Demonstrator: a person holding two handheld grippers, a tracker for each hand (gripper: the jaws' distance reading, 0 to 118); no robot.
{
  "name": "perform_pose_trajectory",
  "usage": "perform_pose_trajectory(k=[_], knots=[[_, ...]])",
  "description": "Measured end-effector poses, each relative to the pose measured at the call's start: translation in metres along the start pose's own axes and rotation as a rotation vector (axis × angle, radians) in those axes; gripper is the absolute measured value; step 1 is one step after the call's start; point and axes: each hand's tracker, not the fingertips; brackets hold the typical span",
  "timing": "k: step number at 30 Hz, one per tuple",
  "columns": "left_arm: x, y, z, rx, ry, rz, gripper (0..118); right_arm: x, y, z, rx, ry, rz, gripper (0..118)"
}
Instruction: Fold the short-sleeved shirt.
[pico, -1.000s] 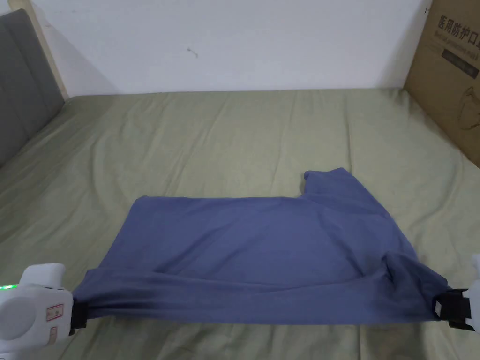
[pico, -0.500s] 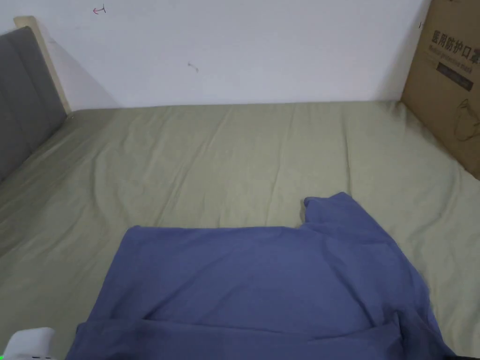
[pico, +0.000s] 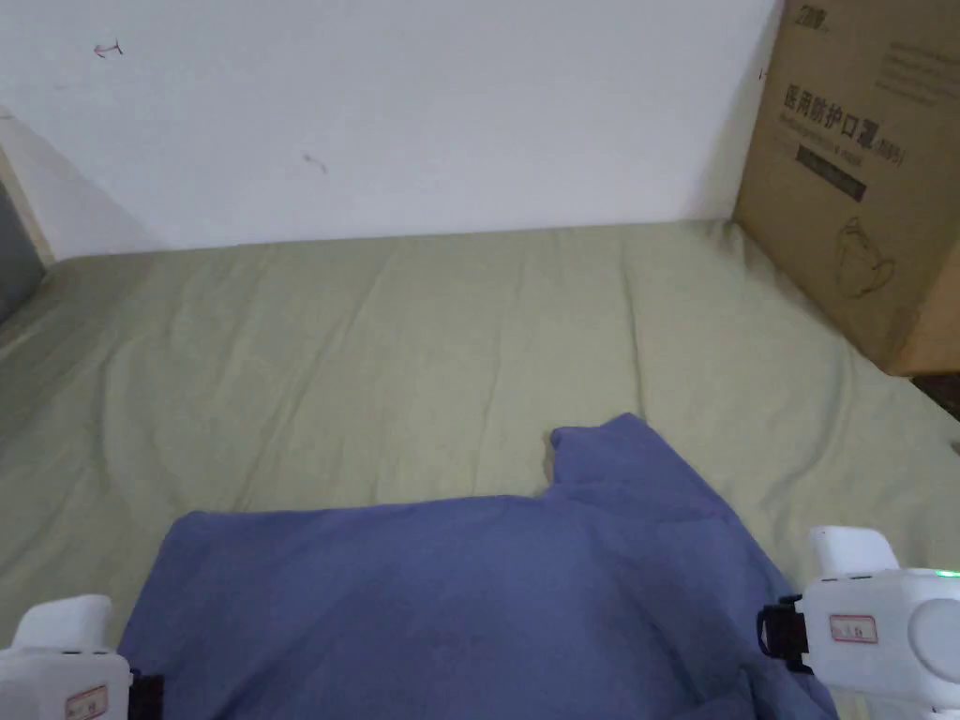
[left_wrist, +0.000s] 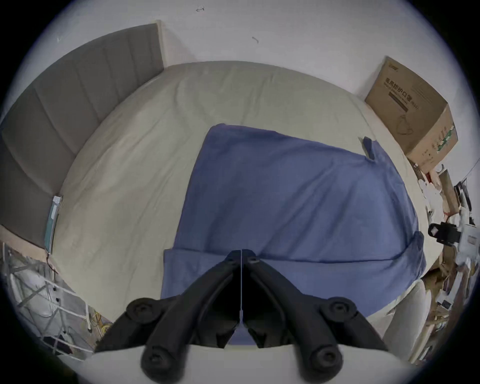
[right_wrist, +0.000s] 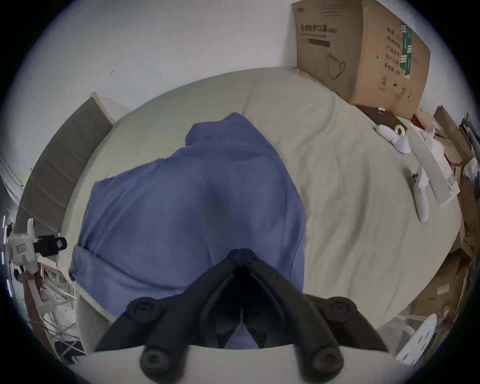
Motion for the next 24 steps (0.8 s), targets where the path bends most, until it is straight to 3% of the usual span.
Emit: perform_pose_trajectory(k=[4,5,6,7,8,13,16,19,20,21,22,24], knots=[[0.007,0.018,-0.008,0.011,-0.007,-0.020,0,0.005,0.059,-0.026,0.069,0.029,-0.023,0],[0.010,0.022,-0.010,0.012,-0.017,-0.026,0,0.005,0.076,-0.037,0.076,0.022,-0.018,17],[0.013,0.028,-0.012,0.009,-0.016,-0.030,0,0.006,0.093,-0.051,0.081,-0.009,-0.006,65],[0.015,0.032,-0.015,0.009,-0.012,-0.034,0,0.007,0.109,-0.069,0.048,-0.043,0.031,95],[0.018,0.035,-0.019,0.009,-0.007,-0.038,0,0.010,0.123,-0.086,0.028,-0.056,0.049,99],[0.019,0.053,-0.041,-0.029,0.034,-0.046,0,0.035,0.156,-0.162,-0.114,-0.082,-0.012,97],[0.016,0.057,-0.046,-0.038,0.035,-0.032,0,0.040,0.152,-0.177,-0.132,-0.075,0.013,94],[0.015,0.059,-0.052,-0.049,0.032,-0.030,0,0.038,0.144,-0.189,-0.184,-0.106,0.093,79],[0.015,0.059,-0.053,-0.051,0.036,-0.034,0,0.034,0.144,-0.185,-0.151,-0.092,0.117,63],[0.014,0.059,-0.054,-0.055,0.041,-0.039,0,0.031,0.146,-0.178,-0.148,-0.089,0.104,17],[0.015,0.058,-0.054,-0.055,0.047,-0.038,0,0.026,0.147,-0.169,-0.095,-0.098,0.128,0],[0.012,0.059,-0.057,-0.059,0.045,-0.031,0,0.020,0.148,-0.162,-0.092,-0.016,0.113,0]])
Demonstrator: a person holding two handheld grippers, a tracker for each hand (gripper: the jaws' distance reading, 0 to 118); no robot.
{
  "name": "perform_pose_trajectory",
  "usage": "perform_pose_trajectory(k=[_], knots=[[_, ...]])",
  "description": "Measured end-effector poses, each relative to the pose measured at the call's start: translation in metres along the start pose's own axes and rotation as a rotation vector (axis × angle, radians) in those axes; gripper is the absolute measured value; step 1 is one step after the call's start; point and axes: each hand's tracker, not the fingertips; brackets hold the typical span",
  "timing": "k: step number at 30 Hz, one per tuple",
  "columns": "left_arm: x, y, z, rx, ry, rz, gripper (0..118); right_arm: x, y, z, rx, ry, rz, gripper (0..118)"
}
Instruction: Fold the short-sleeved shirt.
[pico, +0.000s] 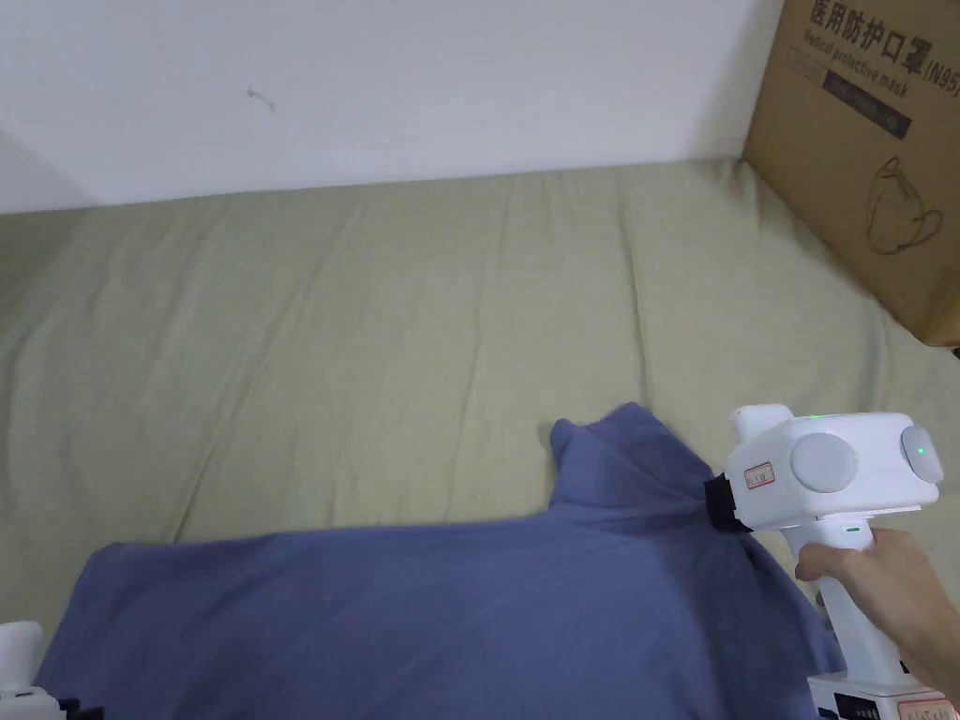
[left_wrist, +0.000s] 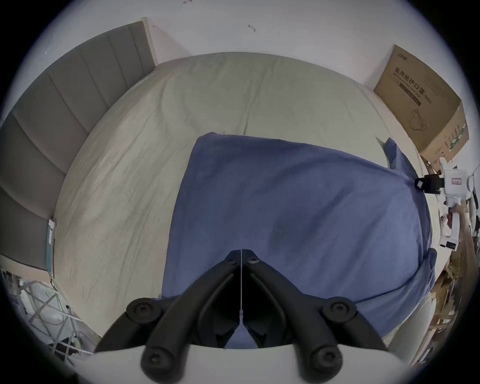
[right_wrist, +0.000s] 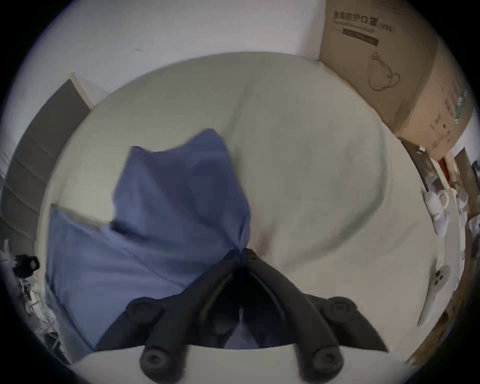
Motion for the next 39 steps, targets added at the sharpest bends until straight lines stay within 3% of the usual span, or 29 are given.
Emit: perform_pose_trajectory(k=[3,6,17,18,20,21,24,26,31,32,33,35,39], knots=[[-0.005,0.000,0.000,-0.001,-0.005,0.024,0,-0.011,0.002,0.001,0.010,-0.054,0.042,0],[-0.009,0.005,0.003,0.009,-0.006,0.039,0,-0.002,0.011,0.011,0.001,-0.025,-0.019,0],[-0.019,0.081,-0.039,0.050,-0.030,0.028,4,-0.001,0.005,0.009,0.006,-0.037,-0.012,0],[-0.019,0.093,-0.049,0.046,-0.026,0.022,27,-0.001,0.005,0.010,0.010,-0.030,-0.017,0],[-0.021,0.112,-0.065,0.043,-0.025,0.050,93,-0.008,0.002,0.018,0.031,-0.028,-0.020,0],[-0.022,0.120,-0.076,0.025,-0.030,0.056,118,-0.012,0.000,0.021,0.029,-0.028,-0.021,0],[-0.025,0.139,-0.109,-0.034,-0.006,0.060,101,-0.012,0.001,0.023,0.017,-0.020,-0.014,0],[-0.030,0.143,-0.122,-0.056,0.015,0.086,76,-0.012,0.001,0.025,0.016,-0.016,-0.016,0],[-0.035,0.140,-0.127,-0.077,-0.005,0.101,63,-0.005,0.002,0.024,0.014,0.015,-0.054,0],[-0.033,0.141,-0.121,-0.061,0.022,0.053,44,-0.005,0.002,0.026,0.011,0.011,-0.053,0],[-0.032,0.142,-0.115,-0.055,0.010,0.050,2,-0.006,0.001,0.029,0.016,0.011,-0.047,0],[-0.028,0.144,-0.093,-0.046,-0.015,0.061,1,-0.009,0.002,0.040,0.027,0.016,-0.041,0],[-0.017,0.123,-0.051,0.043,0.010,-0.054,1,-0.015,-0.001,0.068,0.055,0.013,-0.019,0]])
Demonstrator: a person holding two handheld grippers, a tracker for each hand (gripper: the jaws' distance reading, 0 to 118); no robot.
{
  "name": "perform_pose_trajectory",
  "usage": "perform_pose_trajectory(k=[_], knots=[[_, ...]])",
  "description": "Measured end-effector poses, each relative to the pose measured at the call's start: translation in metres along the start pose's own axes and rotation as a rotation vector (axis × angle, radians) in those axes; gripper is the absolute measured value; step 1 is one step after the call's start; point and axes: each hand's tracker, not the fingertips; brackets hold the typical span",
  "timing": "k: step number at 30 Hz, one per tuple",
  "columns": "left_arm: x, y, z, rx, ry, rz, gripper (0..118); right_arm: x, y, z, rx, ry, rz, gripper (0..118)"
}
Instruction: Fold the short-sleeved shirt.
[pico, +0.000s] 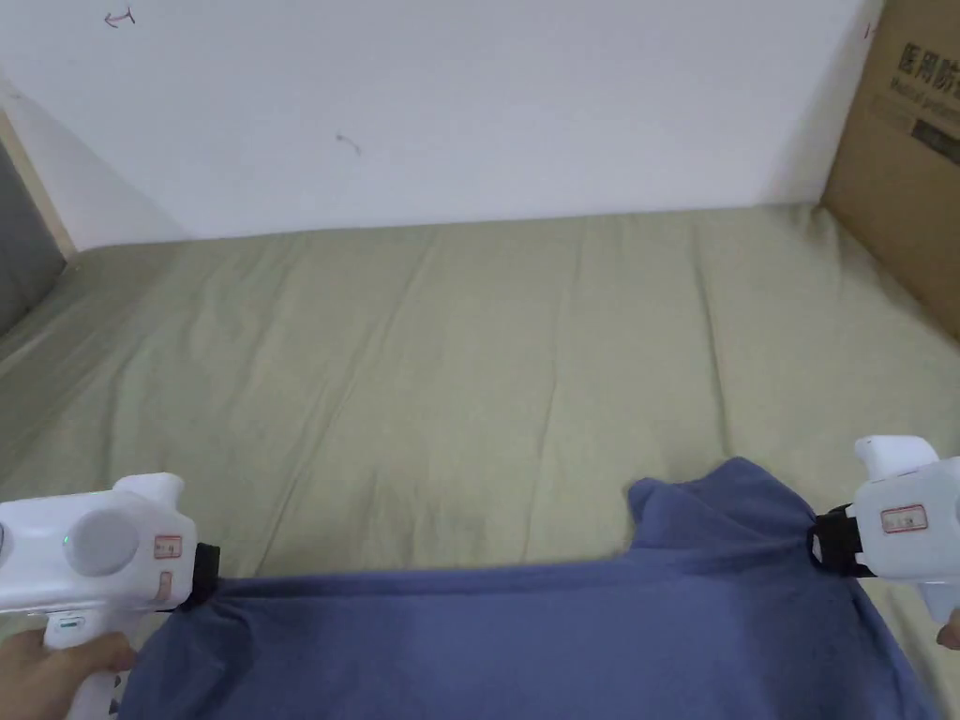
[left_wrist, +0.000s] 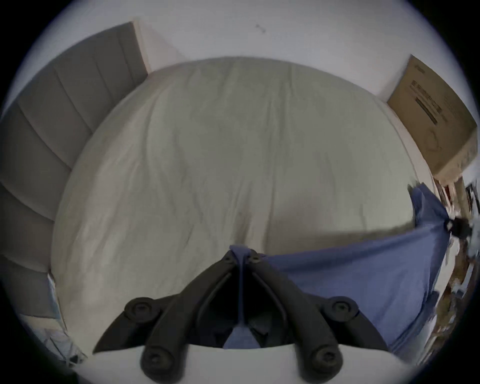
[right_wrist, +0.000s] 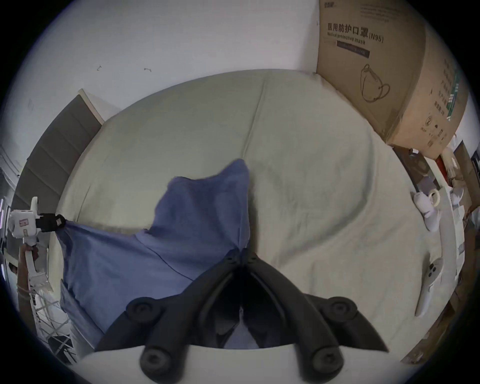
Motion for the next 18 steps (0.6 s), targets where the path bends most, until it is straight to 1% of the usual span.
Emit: perform_pose_trajectory(k=[4,7,10,12,15,18], knots=[[0.001,-0.036,0.059,0.126,0.016,-0.059,1,-0.005,-0.013,0.043,0.047,-0.009,0.030,0],[-0.009,-0.071,0.097,0.176,0.018,-0.065,1,-0.003,-0.042,0.081,0.075,-0.006,0.020,0],[-0.025,-0.115,0.125,0.194,-0.011,-0.053,1,-0.001,-0.086,0.111,0.077,0.004,0.015,0],[-0.036,-0.147,0.137,0.183,-0.027,-0.022,1,0.001,-0.122,0.127,0.061,0.015,0.021,0],[-0.041,-0.197,0.157,0.181,-0.039,-0.035,1,0.000,-0.176,0.143,0.027,0.022,0.017,0],[-0.044,-0.238,0.161,0.150,-0.045,-0.047,1,0.004,-0.228,0.147,-0.024,0.022,0.001,0]])
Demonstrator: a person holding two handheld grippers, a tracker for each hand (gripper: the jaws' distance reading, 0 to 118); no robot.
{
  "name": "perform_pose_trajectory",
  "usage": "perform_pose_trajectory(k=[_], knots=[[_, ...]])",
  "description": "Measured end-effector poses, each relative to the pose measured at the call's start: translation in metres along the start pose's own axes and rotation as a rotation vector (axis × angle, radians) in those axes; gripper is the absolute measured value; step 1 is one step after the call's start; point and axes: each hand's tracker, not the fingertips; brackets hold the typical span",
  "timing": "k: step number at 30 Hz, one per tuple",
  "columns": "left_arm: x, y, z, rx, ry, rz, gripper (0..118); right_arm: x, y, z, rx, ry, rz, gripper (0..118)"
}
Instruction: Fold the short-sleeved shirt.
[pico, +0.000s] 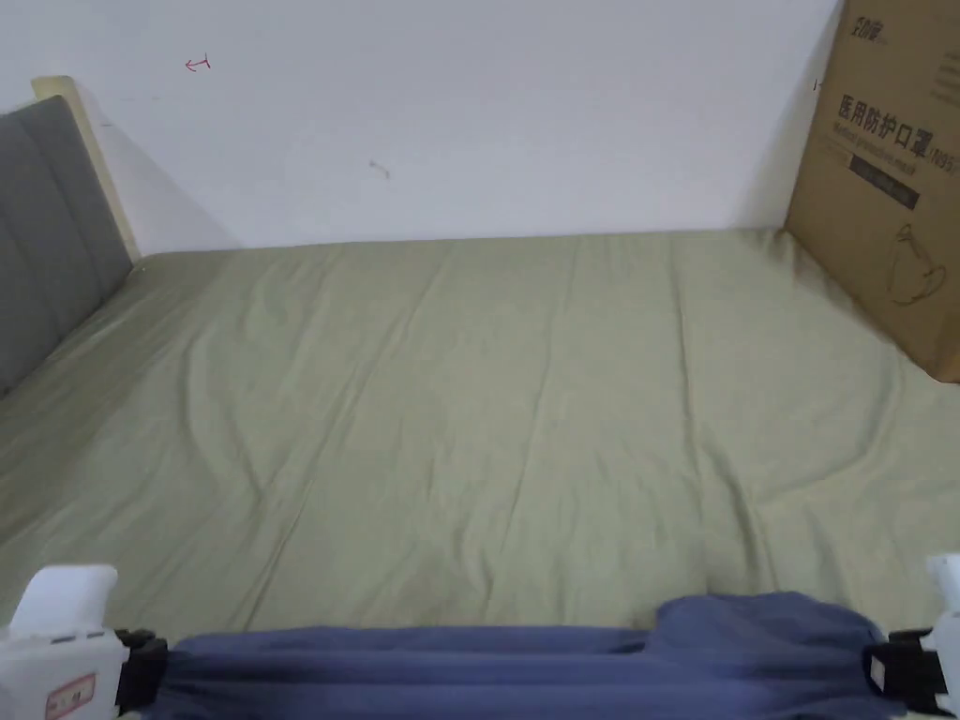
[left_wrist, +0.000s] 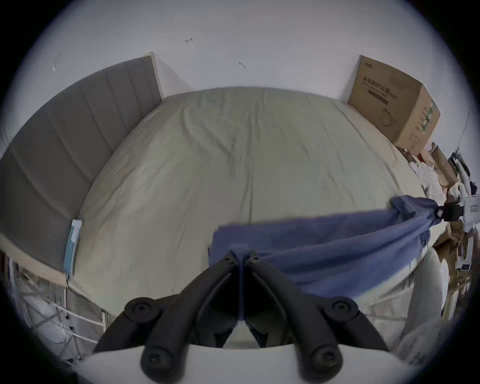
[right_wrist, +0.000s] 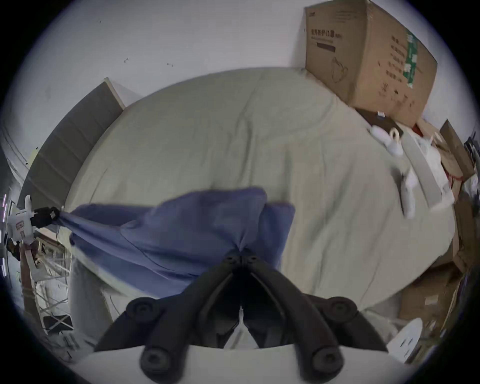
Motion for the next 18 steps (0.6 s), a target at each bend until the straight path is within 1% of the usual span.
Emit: perform_pose_trajectory(k=[2,3,5,6,7,8,9,10,11,12,13,15,16,17,18], knots=[[-0.002,-0.022,-0.003,-0.041,-0.004,0.007,1,0.004,-0.026,-0.006,-0.038,0.011,-0.030,0],[-0.004,-0.031,-0.006,-0.058,0.004,0.013,1,0.011,-0.035,-0.015,-0.061,0.017,-0.040,0],[-0.005,-0.044,-0.013,-0.084,0.008,0.046,1,0.012,-0.050,-0.024,-0.067,0.011,-0.049,0],[-0.004,-0.048,-0.016,-0.096,0.001,0.057,2,0.011,-0.054,-0.028,-0.067,0.002,-0.041,0],[-0.003,-0.049,-0.018,-0.119,-0.003,0.062,8,0.008,-0.055,-0.030,-0.059,-0.010,-0.029,0],[0.000,-0.049,-0.019,-0.132,0.010,0.054,21,0.006,-0.054,-0.032,-0.058,-0.032,-0.027,2],[0.003,-0.049,-0.018,-0.131,0.034,0.047,46,0.004,-0.052,-0.032,-0.063,-0.051,-0.027,22],[0.005,-0.047,-0.016,-0.131,0.038,0.043,68,0.003,-0.050,-0.031,-0.048,-0.086,-0.008,46],[0.005,-0.044,-0.015,-0.136,0.038,0.043,89,-0.002,-0.046,-0.027,-0.031,-0.113,0.010,70],[0.005,-0.042,-0.012,-0.135,0.031,0.046,105,-0.005,-0.043,-0.022,-0.014,-0.108,0.015,90],[0.008,-0.040,-0.005,-0.118,0.001,0.059,106,-0.008,-0.039,-0.017,0.012,-0.096,0.019,92],[0.010,-0.030,0.004,-0.103,-0.042,0.105,102,-0.019,-0.029,-0.004,0.052,-0.070,0.007,92],[0.011,-0.024,0.008,-0.098,-0.056,0.123,95,-0.026,-0.023,0.002,0.092,-0.062,0.004,90],[0.012,-0.020,0.012,-0.080,-0.063,0.146,77,-0.035,-0.017,0.006,0.123,-0.056,0.006,83],[0.010,-0.017,0.015,-0.049,-0.085,0.166,34,-0.045,-0.011,0.011,0.159,-0.034,0.026,59]])
